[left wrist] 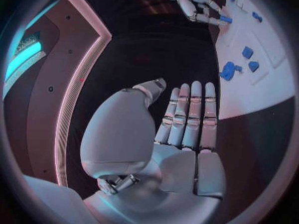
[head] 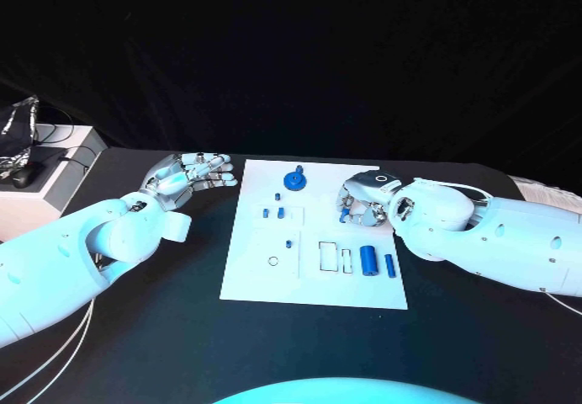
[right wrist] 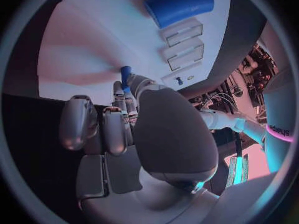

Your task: Assemble the parts on the task board

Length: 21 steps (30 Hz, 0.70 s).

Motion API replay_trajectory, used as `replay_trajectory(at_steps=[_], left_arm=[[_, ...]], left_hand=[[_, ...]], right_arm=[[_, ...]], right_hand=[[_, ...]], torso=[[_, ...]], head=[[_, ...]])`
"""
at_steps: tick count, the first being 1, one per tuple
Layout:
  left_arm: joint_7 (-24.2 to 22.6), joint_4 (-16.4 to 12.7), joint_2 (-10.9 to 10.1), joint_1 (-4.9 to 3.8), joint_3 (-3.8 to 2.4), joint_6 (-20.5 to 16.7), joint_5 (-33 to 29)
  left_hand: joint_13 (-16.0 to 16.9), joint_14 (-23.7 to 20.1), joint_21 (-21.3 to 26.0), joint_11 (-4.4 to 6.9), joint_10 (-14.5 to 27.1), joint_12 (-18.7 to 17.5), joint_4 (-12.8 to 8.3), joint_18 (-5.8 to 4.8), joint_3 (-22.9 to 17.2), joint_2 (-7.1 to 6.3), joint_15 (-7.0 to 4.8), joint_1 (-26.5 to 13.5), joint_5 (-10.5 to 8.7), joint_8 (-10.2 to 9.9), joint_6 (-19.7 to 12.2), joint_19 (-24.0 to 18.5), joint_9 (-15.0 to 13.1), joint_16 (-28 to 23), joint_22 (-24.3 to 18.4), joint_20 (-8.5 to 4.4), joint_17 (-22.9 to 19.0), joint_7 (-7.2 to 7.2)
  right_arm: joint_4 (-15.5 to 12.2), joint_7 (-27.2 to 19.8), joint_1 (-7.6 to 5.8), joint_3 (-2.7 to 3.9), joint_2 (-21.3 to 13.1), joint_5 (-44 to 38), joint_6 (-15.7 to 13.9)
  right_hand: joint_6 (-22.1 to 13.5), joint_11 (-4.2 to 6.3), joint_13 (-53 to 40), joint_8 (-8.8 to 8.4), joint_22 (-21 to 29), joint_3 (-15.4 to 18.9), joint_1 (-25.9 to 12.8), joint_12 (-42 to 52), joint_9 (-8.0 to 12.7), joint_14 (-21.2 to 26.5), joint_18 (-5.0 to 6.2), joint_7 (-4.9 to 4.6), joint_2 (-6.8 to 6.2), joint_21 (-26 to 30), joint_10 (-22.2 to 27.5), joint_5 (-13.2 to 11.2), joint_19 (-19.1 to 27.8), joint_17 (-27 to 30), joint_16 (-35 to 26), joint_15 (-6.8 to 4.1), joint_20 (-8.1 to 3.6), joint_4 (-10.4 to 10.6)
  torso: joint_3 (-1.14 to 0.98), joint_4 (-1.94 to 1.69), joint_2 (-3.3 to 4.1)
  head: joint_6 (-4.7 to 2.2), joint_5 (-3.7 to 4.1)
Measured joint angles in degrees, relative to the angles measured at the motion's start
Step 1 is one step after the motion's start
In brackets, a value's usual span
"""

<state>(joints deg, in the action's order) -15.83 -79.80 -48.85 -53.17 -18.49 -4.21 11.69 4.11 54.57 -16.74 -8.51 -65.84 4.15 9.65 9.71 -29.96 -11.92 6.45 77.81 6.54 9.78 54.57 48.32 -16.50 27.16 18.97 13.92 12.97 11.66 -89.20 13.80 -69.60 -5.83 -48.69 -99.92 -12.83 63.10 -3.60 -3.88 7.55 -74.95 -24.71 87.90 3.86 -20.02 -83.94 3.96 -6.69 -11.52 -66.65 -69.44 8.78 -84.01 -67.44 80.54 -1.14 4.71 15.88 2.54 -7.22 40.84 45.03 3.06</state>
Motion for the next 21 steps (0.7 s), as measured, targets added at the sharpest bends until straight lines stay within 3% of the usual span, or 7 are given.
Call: replay_trajectory(at_steps=[8,13,21], left_arm=[[0.01,0.02,0.01,0.02,0.0,0.0,0.0],[0.02,0.03,0.02,0.03,0.0,0.0,0.0],[0.03,0.19,0.14,0.05,0.0,0.01,0.0]], left_hand=[[0.0,0.0,0.0,0.0,0.0,0.0,0.0,0.0,0.0,0.0,0.0,0.0,0.0,0.0,0.0,0.0,0.0,0.0,-0.05,0.0,0.04,0.0],[0.0,0.0,0.0,0.0,0.0,0.0,0.0,0.0,0.0,0.0,0.0,0.0,0.0,0.0,0.0,0.0,0.0,0.0,-0.05,0.0,0.03,0.0],[0.07,0.42,0.27,0.0,0.0,0.0,0.31,0.0,0.31,0.0,0.0,0.0,0.0,0.0,0.0,0.42,0.07,-0.22,-0.27,0.01,0.24,0.0]], right_arm=[[-0.3,0.08,0.1,0.0,0.0,-0.25,0.08],[-0.75,0.21,0.21,-0.01,-0.01,-0.38,-0.7],[-2.19,0.83,0.35,0.06,-0.95,-0.07,-4.02]], right_hand=[[1.09,-0.36,-0.02,1.39,0.0,-3.64,-0.5,0.23,-1.18,0.0,0.0,0.06,-0.52,-0.64,-2.01,-1.29,0.0,0.09,0.0,0.0,0.0,-2.23],[1.6,-0.99,-0.05,2.44,0.01,-6.81,-0.2,0.08,-2.17,-0.15,0.0,-0.06,-0.79,-1.72,-2.62,-1.68,0.0,0.09,0.0,-0.14,-0.42,-4.93],[1.66,-1.4,-0.07,3.08,0.01,-7.81,-0.37,-0.24,-2.96,-0.21,0.0,-0.01,-0.62,-1.99,-3.01,-1.84,0.0,0.09,0.18,-0.2,-0.41,-5.47]], torso=[[0.02,-0.02,0.0],[0.05,-0.02,0.01],[0.1,-0.02,-0.08]], head=[[0.12,0.0],[0.16,0.03],[0.08,0.11]])
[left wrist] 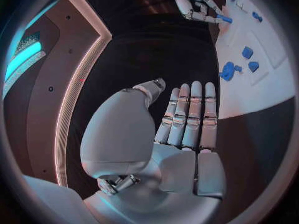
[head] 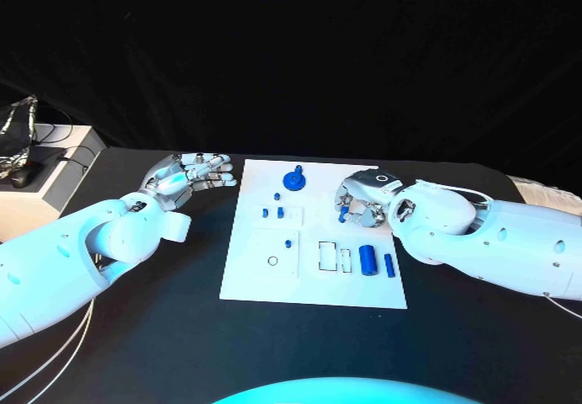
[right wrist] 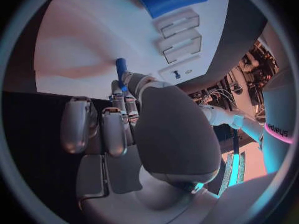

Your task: Assemble the parts on the task board

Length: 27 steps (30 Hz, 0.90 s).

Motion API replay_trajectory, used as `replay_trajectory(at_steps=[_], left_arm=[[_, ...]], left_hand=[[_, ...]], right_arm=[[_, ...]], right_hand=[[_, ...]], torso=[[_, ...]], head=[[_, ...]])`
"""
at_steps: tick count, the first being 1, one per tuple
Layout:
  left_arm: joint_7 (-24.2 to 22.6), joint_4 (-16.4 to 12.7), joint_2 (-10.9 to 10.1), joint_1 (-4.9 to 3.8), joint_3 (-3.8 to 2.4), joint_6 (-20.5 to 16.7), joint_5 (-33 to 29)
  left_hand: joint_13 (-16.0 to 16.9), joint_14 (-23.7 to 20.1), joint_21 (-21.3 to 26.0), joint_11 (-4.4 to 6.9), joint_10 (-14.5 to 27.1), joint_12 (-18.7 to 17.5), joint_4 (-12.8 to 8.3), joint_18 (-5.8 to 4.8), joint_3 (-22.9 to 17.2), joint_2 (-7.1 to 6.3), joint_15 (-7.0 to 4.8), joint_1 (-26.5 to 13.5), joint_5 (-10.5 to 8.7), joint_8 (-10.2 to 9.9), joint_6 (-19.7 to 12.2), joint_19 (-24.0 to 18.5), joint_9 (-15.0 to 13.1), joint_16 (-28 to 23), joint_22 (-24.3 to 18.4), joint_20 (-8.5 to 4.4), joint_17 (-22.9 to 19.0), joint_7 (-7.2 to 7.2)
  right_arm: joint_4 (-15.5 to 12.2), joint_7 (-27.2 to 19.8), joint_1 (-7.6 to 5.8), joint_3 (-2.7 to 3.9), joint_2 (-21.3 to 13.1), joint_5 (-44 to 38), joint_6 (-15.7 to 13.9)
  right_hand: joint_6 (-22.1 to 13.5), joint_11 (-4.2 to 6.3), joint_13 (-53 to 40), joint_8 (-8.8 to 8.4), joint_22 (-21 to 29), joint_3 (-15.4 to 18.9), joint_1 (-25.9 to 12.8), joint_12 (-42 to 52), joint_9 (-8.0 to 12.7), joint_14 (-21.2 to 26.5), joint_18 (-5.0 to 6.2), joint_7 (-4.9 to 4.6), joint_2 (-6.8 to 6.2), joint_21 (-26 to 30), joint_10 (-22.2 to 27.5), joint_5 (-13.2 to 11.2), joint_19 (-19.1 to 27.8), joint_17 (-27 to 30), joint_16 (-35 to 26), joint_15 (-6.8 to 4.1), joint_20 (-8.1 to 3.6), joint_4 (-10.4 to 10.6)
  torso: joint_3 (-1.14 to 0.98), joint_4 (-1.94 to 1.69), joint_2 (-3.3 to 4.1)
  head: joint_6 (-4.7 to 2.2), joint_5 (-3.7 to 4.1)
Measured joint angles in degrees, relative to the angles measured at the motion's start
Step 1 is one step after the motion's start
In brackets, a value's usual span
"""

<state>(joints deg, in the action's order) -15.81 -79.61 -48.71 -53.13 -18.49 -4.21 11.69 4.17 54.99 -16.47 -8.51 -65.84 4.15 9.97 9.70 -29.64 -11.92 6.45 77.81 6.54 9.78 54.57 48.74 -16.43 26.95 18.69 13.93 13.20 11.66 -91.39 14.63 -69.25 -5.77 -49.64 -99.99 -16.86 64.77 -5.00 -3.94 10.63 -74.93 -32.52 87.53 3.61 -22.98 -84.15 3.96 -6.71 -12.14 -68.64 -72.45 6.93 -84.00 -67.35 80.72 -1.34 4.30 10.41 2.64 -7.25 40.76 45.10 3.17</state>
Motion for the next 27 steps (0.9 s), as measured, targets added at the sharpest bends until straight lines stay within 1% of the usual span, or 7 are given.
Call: replay_trajectory(at_steps=[3,11,14,16,18,22,27], left_arm=[[0.0,0.19,0.05,0.0,0.0,0.01,0.0],[0.0,0.75,0.24,0.02,0.0,0.02,-0.01],[0.0,0.83,0.35,0.02,0.0,0.02,-0.02],[0.0,0.85,0.44,0.03,0.0,0.03,-0.02],[0.0,0.87,0.52,0.03,0.0,0.04,-0.02],[0.0,0.89,0.72,0.04,0.01,0.05,-0.03],[0.0,0.89,0.97,0.04,0.01,0.06,-0.03]], left_hand=[[0.0,0.0,0.0,0.0,0.0,0.0,0.0,0.0,0.0,0.0,0.0,0.0,0.0,0.0,0.0,0.0,0.0,0.0,-0.07,0.0,0.07,0.0],[0.0,0.0,0.0,0.0,0.0,0.0,0.0,0.0,0.0,0.0,0.0,0.0,0.0,0.0,0.0,0.0,0.0,0.0,-0.07,0.0,0.06,0.0],[-0.01,0.0,0.0,0.0,0.0,0.0,0.0,0.0,0.0,0.0,0.0,0.0,0.0,0.0,0.0,0.0,0.0,-0.22,-0.13,0.0,0.13,0.0],[-0.01,0.0,0.0,0.0,0.0,0.0,0.0,0.0,0.0,0.0,0.0,0.0,0.0,0.0,0.0,-0.01,0.0,-0.22,-0.14,0.0,0.13,0.0],[-0.01,0.0,0.0,0.0,0.0,0.0,0.0,0.0,0.0,0.0,0.0,0.0,0.0,0.0,0.0,-0.01,-0.01,-0.22,-0.13,0.0,0.13,0.0],[-0.01,0.0,0.0,0.0,0.0,0.0,0.0,0.0,0.0,0.0,0.0,0.0,0.0,0.0,0.0,-0.01,-0.01,-0.22,-0.13,-0.01,0.12,0.0],[-0.01,0.0,0.0,0.0,0.0,0.0,-0.01,0.0,0.0,0.0,0.0,0.0,0.0,0.0,0.0,-0.01,-0.01,-0.22,-0.13,-0.01,0.12,0.0]], right_arm=[[-1.01,0.26,-0.4,0.58,-0.6,0.82,-0.97],[-5.78,0.69,-3.19,1.64,-1.64,4.07,-1.63],[-7.26,0.75,-3.54,1.65,-1.11,4.73,-1.63],[-8.23,0.76,-3.6,1.34,-0.09,4.82,-1.64],[-9.02,0.76,-3.33,0.96,1.23,4.6,-1.68],[-9.94,0.7,-1.75,0.21,4.22,3.02,-1.93],[-9.78,0.59,0.31,-0.31,7.19,0.27,-2.63]], right_hand=[[0.0,0.0,0.0,0.02,0.0,-0.01,-0.3,0.01,-0.29,0.0,0.0,0.01,0.3,0.0,0.0,-0.22,0.0,0.0,0.0,0.0,0.0,-0.01],[-0.03,0.0,0.0,0.42,0.01,-0.08,-0.68,0.02,-0.36,0.0,0.0,0.0,0.67,0.01,0.0,-0.55,0.0,0.05,0.0,0.0,0.0,-0.07],[-0.04,0.0,-0.01,0.43,0.01,-0.08,-0.69,0.02,-0.53,0.0,0.0,0.0,0.67,0.01,0.0,-0.62,0.0,0.05,-0.01,0.0,0.01,-0.07],[-0.06,0.0,-0.01,0.43,0.01,-0.08,-0.76,0.02,-0.54,0.0,0.0,-0.01,0.74,0.01,0.0,-0.6,0.0,0.04,-0.01,0.0,0.01,-0.07],[-0.08,0.0,-0.01,0.43,0.01,-0.08,-0.78,0.02,-0.54,0.0,0.0,-0.03,0.75,0.01,0.0,-0.49,0.0,0.05,-0.01,0.01,0.01,-0.07],[-0.11,0.0,-0.11,0.42,0.01,-0.08,-1.3,0.02,-0.54,0.0,0.0,-0.05,0.8,0.01,0.0,-0.32,0.0,0.11,-0.01,0.01,0.01,-0.08],[-0.15,0.0,-0.13,0.4,0.02,-0.08,-1.46,0.02,-0.66,0.0,0.0,-0.08,0.65,0.01,0.0,-0.29,0.0,0.19,-0.02,0.01,0.01,-0.08]], torso=[[0.02,0.0,-0.04],[0.02,0.0,-0.08],[0.04,0.0,-0.07],[0.05,0.0,-0.04],[0.02,0.02,-0.01],[0.01,0.04,0.02],[0.02,-0.02,0.03]], head=[[-0.11,-0.01],[-0.31,-0.36],[-0.4,-0.51],[-0.47,-0.76],[-0.48,-1.01],[-0.43,-1.4],[-0.28,-1.91]])
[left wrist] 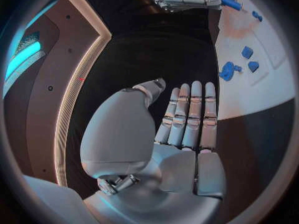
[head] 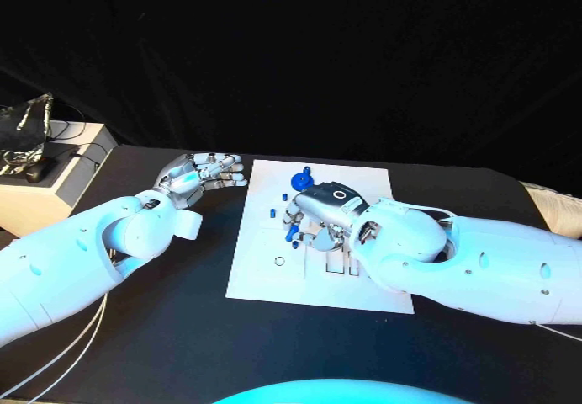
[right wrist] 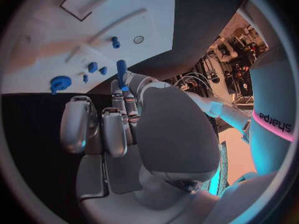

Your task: Assemble the parts on the task board

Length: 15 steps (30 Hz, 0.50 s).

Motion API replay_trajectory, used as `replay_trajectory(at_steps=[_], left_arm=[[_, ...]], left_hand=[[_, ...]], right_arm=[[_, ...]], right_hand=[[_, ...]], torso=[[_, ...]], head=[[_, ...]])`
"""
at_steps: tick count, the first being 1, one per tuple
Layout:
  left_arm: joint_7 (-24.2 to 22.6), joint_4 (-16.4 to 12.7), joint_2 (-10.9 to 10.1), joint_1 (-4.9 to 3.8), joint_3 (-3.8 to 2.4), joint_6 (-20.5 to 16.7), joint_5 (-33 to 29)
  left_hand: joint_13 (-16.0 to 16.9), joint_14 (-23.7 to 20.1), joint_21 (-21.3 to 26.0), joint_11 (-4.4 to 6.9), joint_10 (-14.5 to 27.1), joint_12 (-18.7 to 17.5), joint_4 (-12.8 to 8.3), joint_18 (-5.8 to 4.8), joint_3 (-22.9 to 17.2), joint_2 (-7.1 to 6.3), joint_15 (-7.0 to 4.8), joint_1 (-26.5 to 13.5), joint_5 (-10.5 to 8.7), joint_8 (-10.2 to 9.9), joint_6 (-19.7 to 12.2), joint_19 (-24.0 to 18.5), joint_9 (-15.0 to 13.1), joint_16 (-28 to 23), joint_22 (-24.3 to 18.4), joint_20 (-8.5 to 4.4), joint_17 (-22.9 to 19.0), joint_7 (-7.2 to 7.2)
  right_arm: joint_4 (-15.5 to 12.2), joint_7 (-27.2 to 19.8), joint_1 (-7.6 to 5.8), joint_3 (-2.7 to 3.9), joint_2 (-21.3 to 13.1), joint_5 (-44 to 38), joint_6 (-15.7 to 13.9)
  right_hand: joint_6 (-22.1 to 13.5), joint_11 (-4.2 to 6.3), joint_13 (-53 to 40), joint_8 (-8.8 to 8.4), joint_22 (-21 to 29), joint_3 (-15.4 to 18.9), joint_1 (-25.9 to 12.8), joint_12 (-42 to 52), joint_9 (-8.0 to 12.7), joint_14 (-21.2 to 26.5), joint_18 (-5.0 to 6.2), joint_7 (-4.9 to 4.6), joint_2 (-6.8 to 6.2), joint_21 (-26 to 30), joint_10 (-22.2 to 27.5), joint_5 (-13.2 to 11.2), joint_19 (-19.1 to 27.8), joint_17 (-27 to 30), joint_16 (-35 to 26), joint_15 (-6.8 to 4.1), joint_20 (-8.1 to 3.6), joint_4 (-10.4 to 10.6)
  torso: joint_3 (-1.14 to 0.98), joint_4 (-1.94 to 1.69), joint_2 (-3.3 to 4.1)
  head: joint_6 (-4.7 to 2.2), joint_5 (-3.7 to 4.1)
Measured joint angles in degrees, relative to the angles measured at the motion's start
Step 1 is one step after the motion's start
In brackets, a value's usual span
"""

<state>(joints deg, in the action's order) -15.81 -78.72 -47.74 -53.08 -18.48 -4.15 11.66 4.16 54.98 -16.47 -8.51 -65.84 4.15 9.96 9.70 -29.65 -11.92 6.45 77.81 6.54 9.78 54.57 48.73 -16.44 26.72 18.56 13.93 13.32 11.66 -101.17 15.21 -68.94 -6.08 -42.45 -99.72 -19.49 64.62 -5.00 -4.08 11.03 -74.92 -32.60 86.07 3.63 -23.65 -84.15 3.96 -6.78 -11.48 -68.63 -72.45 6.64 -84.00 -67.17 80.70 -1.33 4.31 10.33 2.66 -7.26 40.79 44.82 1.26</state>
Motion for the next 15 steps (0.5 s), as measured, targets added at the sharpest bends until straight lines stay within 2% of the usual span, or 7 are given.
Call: replay_trajectory(at_steps=[7,15], left_arm=[[0.0,0.04,0.3,0.0,0.0,-0.01,-0.02],[-0.01,0.03,0.37,0.0,0.0,-0.01,-0.03]], left_hand=[[0.0,0.0,0.23,0.0,0.0,0.0,0.16,0.0,0.16,0.0,0.0,0.0,0.0,0.0,0.0,0.0,0.0,0.0,-0.07,0.0,0.07,0.0],[0.0,0.0,0.23,0.0,0.0,0.0,0.16,0.0,0.16,0.0,0.0,0.0,0.0,0.0,0.0,0.0,-0.01,0.0,-0.07,0.0,0.06,0.0]], right_arm=[[0.91,-0.32,2.23,-0.72,3.1,-2.81,-0.84],[2.95,-0.7,3.62,-1.22,4.86,-4.51,-1.01]], right_hand=[[-0.12,0.0,-0.07,-0.03,0.0,-0.31,-0.22,-0.01,-0.09,0.0,0.0,0.06,-0.22,0.0,0.0,0.01,0.0,0.0,-0.01,0.0,0.0,-0.31],[-0.12,0.0,-0.09,-0.03,0.01,-1.06,-0.67,-0.12,-0.18,0.0,0.0,0.06,-0.68,0.0,0.0,0.0,0.0,0.0,-0.04,0.0,0.0,-0.86]], torso=[[0.04,-0.06,0.04],[0.01,-0.02,0.08]], head=[[0.21,-1.12],[0.31,-1.58]])
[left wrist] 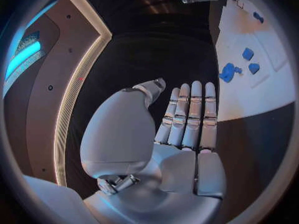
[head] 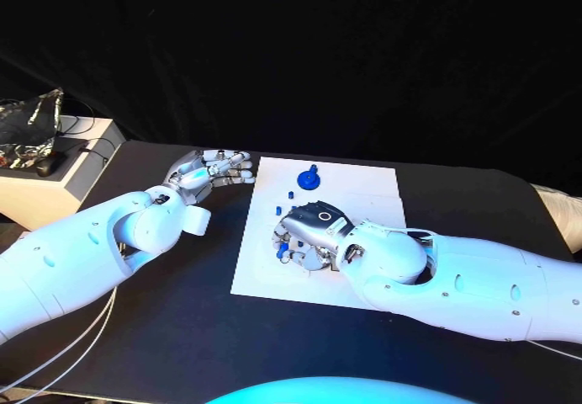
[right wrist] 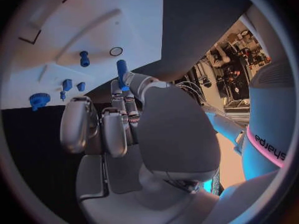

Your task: Assemble the parts on the task board

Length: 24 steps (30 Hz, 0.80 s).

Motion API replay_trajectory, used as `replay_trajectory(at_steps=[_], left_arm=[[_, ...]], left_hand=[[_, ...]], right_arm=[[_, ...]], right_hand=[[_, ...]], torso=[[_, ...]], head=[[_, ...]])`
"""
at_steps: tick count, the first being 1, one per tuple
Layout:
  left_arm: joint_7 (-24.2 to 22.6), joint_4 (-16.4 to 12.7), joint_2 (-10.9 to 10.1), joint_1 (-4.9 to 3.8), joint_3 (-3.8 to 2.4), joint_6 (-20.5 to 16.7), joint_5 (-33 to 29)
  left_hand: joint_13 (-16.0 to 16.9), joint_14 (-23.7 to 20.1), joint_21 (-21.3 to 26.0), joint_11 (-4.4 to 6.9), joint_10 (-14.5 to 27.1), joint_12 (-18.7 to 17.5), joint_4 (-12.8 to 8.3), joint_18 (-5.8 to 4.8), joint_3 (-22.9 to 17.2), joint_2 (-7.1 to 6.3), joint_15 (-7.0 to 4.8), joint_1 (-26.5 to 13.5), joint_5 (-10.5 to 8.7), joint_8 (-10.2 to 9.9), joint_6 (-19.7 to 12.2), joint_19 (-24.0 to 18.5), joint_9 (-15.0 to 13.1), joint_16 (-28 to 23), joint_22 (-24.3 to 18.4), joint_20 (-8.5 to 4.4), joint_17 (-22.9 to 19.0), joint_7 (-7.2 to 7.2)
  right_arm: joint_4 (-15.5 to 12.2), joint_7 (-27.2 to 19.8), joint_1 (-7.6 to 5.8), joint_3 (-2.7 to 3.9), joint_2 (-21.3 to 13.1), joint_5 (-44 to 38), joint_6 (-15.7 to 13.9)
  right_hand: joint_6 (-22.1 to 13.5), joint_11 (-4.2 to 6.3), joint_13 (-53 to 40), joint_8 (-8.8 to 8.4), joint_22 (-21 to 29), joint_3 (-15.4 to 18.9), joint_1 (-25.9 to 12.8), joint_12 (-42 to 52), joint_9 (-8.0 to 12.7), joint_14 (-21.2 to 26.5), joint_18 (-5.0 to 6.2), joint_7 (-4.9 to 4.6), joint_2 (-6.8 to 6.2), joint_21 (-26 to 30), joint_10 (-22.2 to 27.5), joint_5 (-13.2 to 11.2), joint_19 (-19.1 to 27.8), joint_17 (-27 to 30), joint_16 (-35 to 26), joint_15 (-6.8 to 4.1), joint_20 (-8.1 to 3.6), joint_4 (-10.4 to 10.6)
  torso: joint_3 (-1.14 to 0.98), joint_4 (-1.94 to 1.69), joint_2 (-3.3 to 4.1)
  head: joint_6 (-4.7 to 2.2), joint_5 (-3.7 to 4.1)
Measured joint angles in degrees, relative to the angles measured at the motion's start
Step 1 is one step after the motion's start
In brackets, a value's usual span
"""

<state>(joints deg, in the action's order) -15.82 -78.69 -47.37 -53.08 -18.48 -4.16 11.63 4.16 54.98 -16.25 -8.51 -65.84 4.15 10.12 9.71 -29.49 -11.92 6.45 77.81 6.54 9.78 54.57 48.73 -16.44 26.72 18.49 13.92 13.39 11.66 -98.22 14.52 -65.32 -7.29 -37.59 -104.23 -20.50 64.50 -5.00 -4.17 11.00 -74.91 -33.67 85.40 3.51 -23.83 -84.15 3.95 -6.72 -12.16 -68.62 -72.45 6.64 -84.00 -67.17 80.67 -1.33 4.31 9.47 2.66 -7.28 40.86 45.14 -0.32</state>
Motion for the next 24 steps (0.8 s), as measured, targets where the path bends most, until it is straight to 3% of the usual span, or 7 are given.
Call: replay_trajectory(at_steps=[24], left_arm=[[0.02,-0.04,-0.07,0.0,0.0,0.0,-0.01]], left_hand=[[-0.01,0.0,0.0,0.0,0.0,0.0,0.0,0.0,0.0,0.0,0.0,0.0,0.0,0.0,0.0,0.0,0.0,0.0,0.01,0.0,-0.01,0.0]], right_arm=[[2.16,-0.31,1.24,-0.24,1.22,-3.05,0.22]], right_hand=[[-0.14,0.01,-0.09,0.23,0.01,-0.26,0.01,0.02,-0.21,0.0,0.0,0.06,0.01,0.0,0.01,0.25,0.0,0.0,0.0,0.0,0.0,-0.19]], torso=[[-0.04,0.03,0.04]], head=[[0.97,-0.31]])
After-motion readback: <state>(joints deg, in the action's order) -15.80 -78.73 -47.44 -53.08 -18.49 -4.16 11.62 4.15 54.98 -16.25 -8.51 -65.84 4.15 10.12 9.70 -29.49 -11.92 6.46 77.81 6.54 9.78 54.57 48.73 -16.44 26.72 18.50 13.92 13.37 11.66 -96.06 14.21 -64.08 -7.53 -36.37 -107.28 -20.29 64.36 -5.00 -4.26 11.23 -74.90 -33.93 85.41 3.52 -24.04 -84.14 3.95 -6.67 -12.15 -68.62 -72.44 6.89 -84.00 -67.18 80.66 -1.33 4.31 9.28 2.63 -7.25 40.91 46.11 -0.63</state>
